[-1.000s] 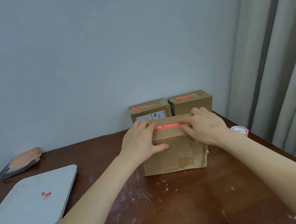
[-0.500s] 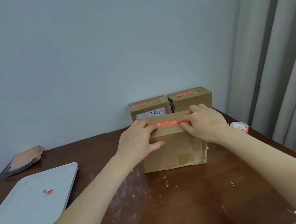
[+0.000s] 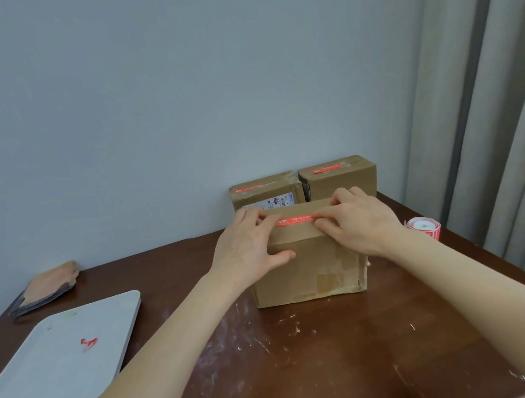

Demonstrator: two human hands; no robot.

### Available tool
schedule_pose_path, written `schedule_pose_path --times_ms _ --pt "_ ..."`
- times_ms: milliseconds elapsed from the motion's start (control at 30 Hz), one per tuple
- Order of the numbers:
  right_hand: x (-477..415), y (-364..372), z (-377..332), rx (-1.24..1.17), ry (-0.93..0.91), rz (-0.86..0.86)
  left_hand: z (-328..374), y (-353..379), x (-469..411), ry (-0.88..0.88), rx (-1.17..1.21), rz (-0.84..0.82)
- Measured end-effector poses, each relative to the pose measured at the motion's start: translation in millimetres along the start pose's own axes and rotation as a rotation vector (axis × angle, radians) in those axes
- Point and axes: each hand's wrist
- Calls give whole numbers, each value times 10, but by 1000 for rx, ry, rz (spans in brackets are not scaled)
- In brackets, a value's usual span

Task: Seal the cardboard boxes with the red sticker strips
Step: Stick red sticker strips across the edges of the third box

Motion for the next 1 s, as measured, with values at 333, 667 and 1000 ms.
schedule_pose_path --times_ms 333,667,1000 --pt "-22 9 13 8 21 -42 -5 55 9 -14 -3 -35" --pt "-8 4 39 -42 45 -35 -20 30 41 -43 72 -44" --pt "-50 35 106 -140 378 -86 -20 35 52 -197 211 -71"
Point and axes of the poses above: each hand's wrist, its own x-axis away from the middle knuckle, its own y-axis out of the palm, z = x × y, and after that the axes turned 8 degrees about z, right-handed
